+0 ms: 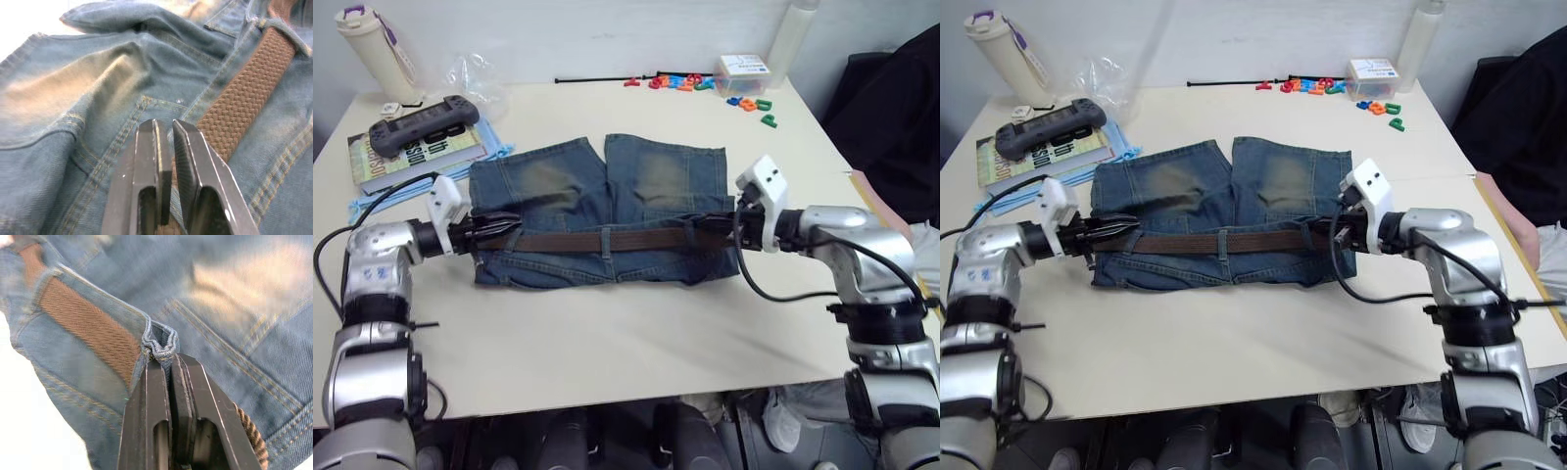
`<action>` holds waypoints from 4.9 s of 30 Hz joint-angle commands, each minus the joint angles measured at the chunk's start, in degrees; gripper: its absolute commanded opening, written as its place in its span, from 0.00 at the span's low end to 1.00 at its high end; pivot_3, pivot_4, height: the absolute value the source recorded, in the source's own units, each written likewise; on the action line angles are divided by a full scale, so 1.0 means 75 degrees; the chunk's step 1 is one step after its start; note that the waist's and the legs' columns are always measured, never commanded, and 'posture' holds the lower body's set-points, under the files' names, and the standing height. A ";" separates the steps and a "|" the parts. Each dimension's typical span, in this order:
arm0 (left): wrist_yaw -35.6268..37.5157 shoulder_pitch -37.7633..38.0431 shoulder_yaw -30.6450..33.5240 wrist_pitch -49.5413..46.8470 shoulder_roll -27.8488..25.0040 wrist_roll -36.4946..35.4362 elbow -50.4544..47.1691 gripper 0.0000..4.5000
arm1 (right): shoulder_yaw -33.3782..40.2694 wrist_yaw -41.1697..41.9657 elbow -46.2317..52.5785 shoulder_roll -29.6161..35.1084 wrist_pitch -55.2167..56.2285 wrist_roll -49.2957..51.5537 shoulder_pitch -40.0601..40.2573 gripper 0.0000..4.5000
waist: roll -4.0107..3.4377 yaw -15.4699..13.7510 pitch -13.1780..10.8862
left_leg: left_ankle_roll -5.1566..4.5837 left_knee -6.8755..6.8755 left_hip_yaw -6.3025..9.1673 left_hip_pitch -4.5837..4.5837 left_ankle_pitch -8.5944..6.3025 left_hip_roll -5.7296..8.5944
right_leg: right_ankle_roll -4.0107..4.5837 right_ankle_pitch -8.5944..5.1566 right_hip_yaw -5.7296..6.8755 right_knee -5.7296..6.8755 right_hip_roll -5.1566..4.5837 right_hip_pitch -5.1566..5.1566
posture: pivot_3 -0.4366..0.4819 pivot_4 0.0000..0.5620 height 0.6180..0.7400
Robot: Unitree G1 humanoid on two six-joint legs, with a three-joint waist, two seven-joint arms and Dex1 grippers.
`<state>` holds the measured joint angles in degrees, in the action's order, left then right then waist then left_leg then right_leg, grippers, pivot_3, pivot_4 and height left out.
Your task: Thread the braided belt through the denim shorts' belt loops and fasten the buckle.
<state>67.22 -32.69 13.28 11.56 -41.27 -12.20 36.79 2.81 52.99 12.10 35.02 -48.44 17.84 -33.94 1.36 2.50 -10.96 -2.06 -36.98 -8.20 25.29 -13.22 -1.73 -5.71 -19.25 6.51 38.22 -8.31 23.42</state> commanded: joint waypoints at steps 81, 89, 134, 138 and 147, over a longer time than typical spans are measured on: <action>-0.1413 0.4499 0.1534 0.1721 0.0304 -0.0077 -0.3434 0.01 | 0.0972 0.0215 0.2800 0.1974 0.3378 0.0021 0.4802 0.00 | 0.0038 -0.0154 -0.0011 | -0.0088 -0.0016 0.0003 -0.0109 -0.0097 0.0000 | -0.0026 0.0030 -0.0001 -0.0105 -0.0038 -0.0149 | 0.48 0.27 0.78; -0.2038 0.5452 0.1270 0.2787 0.0054 0.0372 -0.1889 0.01 | 0.0222 -0.0026 0.2869 0.2833 0.2568 -0.0665 0.5496 0.00 | -0.0040 -0.0109 0.0036 | -0.0042 0.0002 0.0010 -0.0157 -0.0148 -0.0014 | -0.0017 0.0029 -0.0006 -0.0153 -0.0036 -0.0193 | 0.48 0.27 0.78; -0.0289 -0.0899 -0.2376 -0.1972 -0.0501 0.0883 0.1555 0.71 | -0.2580 -0.0706 -0.2494 0.0569 -0.0011 -0.0211 -0.0736 0.75 | -0.0054 -0.0097 0.0074 | -0.0106 -0.0057 -0.0112 -0.0052 -0.0124 0.0002 | -0.0078 0.0068 0.0106 -0.0141 -0.0032 -0.0078 | 0.48 0.27 0.78; -0.0090 -0.0822 -0.2411 -0.1756 -0.0469 0.1004 0.1558 0.36 | -0.2633 -0.0639 -0.2506 0.0493 -0.0024 -0.0381 -0.0687 0.36 | -0.0054 -0.0102 0.0077 | -0.0093 -0.0043 -0.0111 -0.0107 -0.0140 -0.0005 | -0.0072 0.0065 0.0103 -0.0150 -0.0049 -0.0119 | 0.48 0.27 0.78; -0.0700 -0.1052 -0.2291 -0.1762 0.0093 0.1094 0.1275 0.01 | -0.2704 -0.1479 -0.4097 -0.0090 0.1974 -0.1830 -0.1257 0.00 | -0.0047 -0.0093 0.0118 | -0.0094 -0.0051 -0.0117 -0.0154 -0.0146 -0.0004 | -0.0069 0.0065 0.0094 -0.0122 -0.0067 -0.0148 | 0.48 0.27 0.78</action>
<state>62.71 -40.52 -2.04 -0.30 -43.11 -5.45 46.68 -16.00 45.14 -13.90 35.44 -38.19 8.27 -42.10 1.01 1.81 -10.07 -2.54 -37.40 -9.08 24.13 -14.45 -1.73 -6.20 -18.73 7.19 37.40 -8.90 22.35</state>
